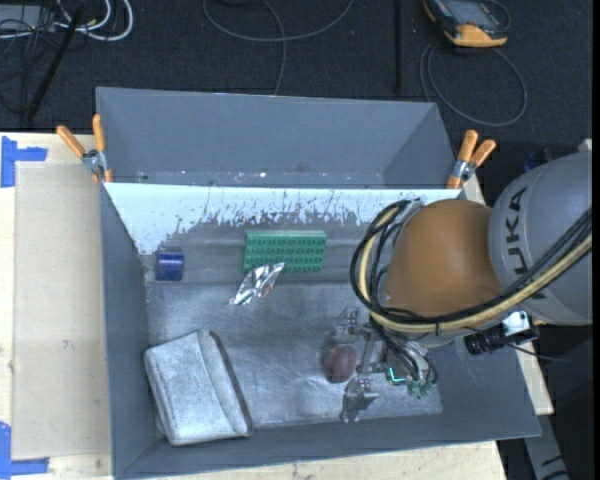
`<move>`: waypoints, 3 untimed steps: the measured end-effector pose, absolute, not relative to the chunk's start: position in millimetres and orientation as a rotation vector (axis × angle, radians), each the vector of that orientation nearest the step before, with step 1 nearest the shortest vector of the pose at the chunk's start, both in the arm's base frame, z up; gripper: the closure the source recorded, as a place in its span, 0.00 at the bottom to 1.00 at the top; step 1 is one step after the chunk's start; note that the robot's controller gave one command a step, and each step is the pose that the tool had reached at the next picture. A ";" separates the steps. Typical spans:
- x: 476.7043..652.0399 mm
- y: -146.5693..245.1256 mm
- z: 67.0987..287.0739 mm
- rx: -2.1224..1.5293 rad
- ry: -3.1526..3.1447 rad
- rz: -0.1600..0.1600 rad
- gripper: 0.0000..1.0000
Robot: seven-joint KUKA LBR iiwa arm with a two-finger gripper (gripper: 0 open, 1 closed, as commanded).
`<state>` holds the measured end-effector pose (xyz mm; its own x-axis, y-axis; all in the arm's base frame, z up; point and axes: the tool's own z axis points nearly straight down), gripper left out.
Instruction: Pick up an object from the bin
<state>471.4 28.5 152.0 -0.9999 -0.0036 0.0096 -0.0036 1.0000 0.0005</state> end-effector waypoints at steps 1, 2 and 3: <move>503.7 1.4 68.8 0.126 -3.142 -0.001 0.00; 504.8 1.9 70.6 0.123 -3.141 -0.002 0.00; 505.4 2.2 71.3 0.120 -3.141 -0.002 0.00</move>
Offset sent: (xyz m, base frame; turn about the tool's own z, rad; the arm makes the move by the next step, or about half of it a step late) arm 0.0306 -0.0271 -0.0820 -0.0778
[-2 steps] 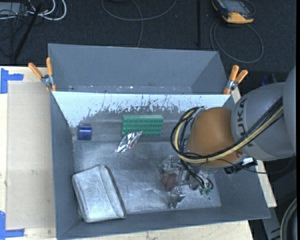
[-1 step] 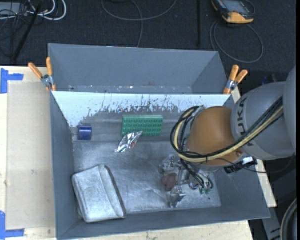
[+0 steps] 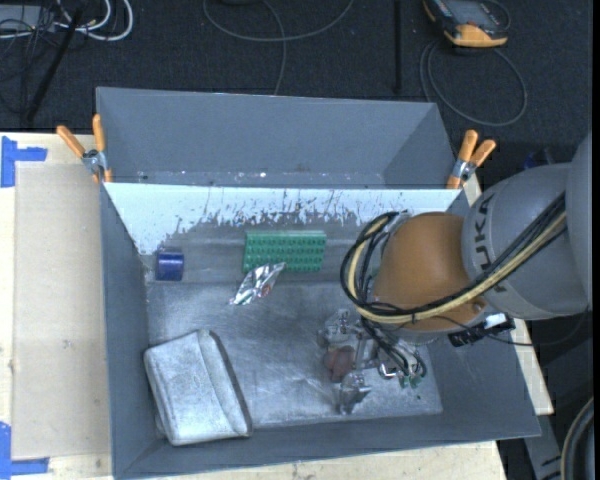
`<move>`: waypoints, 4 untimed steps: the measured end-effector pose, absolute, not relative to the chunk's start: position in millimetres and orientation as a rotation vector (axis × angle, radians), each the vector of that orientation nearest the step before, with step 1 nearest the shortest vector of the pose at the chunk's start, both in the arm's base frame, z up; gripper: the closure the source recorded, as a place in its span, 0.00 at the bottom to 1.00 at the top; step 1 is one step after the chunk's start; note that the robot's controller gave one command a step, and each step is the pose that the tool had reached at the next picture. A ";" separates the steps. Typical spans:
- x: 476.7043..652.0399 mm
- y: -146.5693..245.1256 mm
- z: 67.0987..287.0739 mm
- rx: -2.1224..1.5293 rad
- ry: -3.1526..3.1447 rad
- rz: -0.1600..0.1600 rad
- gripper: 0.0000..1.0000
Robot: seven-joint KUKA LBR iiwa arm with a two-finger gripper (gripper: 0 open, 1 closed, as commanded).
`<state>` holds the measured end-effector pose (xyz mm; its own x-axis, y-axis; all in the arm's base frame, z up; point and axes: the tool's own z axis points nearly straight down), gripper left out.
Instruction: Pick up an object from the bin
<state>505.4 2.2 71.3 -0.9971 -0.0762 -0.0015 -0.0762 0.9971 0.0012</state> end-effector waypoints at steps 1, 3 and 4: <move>505.6 2.4 71.6 -0.116 3.139 0.002 0.00; 506.6 2.6 73.5 -0.109 3.138 0.002 1.00; 507.1 2.4 95.7 -0.106 3.139 0.001 1.00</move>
Offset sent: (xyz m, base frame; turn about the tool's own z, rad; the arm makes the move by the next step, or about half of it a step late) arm 0.0000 0.0000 0.0000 0.0000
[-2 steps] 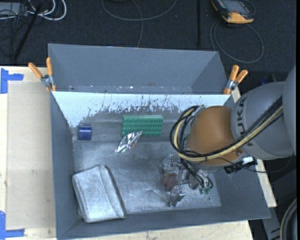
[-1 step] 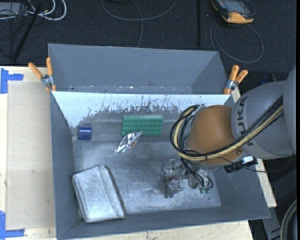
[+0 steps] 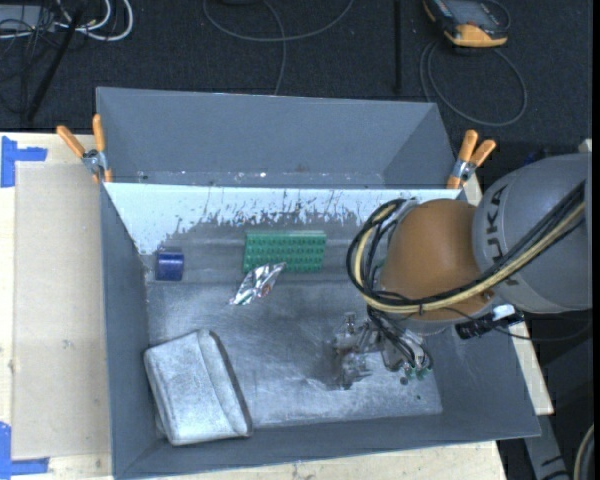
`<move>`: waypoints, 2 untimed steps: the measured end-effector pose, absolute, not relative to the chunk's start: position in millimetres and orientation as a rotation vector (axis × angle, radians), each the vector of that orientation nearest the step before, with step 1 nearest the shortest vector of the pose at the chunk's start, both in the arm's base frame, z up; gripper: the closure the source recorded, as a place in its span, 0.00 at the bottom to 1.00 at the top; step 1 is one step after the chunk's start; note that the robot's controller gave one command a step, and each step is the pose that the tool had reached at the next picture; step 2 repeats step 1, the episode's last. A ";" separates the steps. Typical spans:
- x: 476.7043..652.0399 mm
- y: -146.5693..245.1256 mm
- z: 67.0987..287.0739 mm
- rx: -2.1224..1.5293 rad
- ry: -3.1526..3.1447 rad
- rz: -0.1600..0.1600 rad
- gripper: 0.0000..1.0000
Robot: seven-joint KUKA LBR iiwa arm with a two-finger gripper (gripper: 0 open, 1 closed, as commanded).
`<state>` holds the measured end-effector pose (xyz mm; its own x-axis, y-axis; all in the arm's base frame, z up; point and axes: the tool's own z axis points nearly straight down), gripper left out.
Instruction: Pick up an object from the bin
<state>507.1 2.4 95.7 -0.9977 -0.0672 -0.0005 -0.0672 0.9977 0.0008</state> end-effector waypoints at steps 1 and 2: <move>506.9 2.3 95.1 -0.102 3.141 0.002 1.00; 506.9 2.3 95.1 -0.102 3.141 0.002 1.00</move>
Offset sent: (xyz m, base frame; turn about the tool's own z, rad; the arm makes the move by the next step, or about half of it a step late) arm -0.0001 0.0001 0.0002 0.0000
